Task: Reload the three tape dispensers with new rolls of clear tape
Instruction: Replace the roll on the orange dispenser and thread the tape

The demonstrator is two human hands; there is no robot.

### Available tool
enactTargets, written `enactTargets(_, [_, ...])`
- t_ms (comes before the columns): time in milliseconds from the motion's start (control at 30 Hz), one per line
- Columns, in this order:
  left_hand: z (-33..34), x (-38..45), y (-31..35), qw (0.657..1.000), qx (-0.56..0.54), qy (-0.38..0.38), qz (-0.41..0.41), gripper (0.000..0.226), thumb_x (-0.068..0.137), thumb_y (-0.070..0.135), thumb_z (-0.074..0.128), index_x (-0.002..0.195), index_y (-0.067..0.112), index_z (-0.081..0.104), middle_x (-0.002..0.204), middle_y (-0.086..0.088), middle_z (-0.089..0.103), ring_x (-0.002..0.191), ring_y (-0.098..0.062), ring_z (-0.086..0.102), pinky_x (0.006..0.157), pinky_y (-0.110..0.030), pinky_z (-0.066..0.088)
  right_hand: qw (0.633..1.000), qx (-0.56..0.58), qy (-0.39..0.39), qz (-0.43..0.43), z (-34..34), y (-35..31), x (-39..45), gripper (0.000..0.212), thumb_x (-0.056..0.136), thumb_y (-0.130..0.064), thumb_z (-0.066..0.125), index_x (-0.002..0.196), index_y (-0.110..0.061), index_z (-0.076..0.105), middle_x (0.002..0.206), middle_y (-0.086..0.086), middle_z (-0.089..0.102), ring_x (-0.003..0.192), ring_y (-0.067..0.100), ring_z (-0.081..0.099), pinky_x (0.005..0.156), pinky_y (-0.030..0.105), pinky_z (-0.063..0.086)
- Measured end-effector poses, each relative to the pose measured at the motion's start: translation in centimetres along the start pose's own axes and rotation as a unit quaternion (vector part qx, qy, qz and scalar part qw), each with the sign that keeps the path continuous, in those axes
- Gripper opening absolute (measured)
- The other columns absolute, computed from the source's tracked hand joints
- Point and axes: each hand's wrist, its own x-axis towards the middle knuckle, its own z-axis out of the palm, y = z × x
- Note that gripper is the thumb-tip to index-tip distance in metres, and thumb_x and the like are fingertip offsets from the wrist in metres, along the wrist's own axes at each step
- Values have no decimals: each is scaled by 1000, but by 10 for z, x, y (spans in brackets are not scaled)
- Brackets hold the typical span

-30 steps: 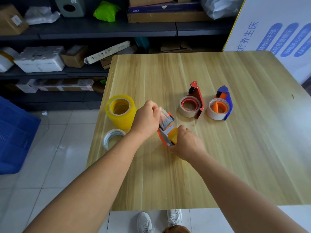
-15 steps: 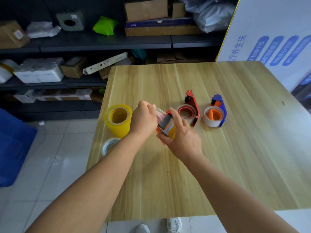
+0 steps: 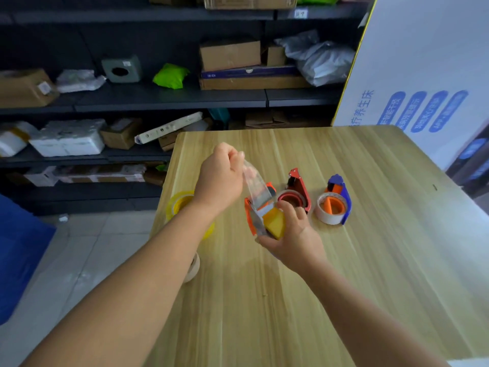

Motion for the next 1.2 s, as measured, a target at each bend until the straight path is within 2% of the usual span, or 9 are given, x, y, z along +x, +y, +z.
enactTargets(100, [-4,3,14,999,-25,-17,16,21,98,31,40,89,14,48,86,-8,70,71,-23,71,70,-48,57,1000,1,-24,14,-2,-3,2,78,74,-48,71,138,-23,34,125,3,53,106,27,58,76,34,47])
enactTargets(233, [-14,10,30,998,-41,-13,36,18,100,26,39,85,19,45,83,-5,72,62,-16,71,69,-46,59,999,2,-41,29,-8,-1,7,61,78,-41,68,126,-18,39,106,6,62,91,28,61,67,36,49])
enactTargets(433, [-23,22,41,997,-54,-18,45,19,100,28,40,83,22,45,85,-5,71,62,-16,72,69,-48,59,997,22,-53,60,-11,2,9,55,76,-36,71,117,-16,40,94,1,55,85,24,59,67,37,51])
enactTargets(667, [-19,17,39,997,-68,-9,29,16,99,32,41,92,21,49,93,-7,66,71,-18,71,65,-47,60,995,40,-53,75,-9,-6,12,60,63,-55,73,105,-23,43,91,-6,59,84,19,60,62,30,44])
enactTargets(800, [-22,16,53,996,-77,-15,52,17,100,29,40,91,18,48,90,-7,67,62,-13,71,62,-41,60,995,39,-49,74,-6,-19,18,44,72,-42,69,96,-19,41,85,-4,56,77,20,58,59,28,40])
enactTargets(867, [-28,19,58,994,-75,-13,76,17,100,29,40,88,19,48,87,-8,70,60,-14,70,60,-39,60,995,33,-53,78,-8,-18,20,42,74,-36,69,99,-17,42,85,-2,56,75,20,56,59,28,39])
enactTargets(1000, [-42,31,62,993,-48,25,105,22,100,30,40,98,11,52,88,-9,70,63,-15,70,58,-35,59,992,40,-67,99,-12,-9,19,50,74,-37,72,111,-14,47,91,1,60,77,19,56,61,29,43])
enactTargets(1100, [-42,37,56,995,-68,29,72,21,100,30,41,100,12,53,91,-10,69,69,-21,71,61,-41,60,991,68,-72,94,-11,-5,14,58,73,-35,74,121,-15,48,92,0,60,79,18,57,65,32,49])
enactTargets(1200, [-44,43,41,991,-130,36,3,18,99,28,44,98,14,55,89,-6,69,67,-18,71,60,-33,59,988,117,-59,85,-12,-2,6,62,72,-33,77,125,-16,49,91,-2,59,81,18,59,69,34,51])
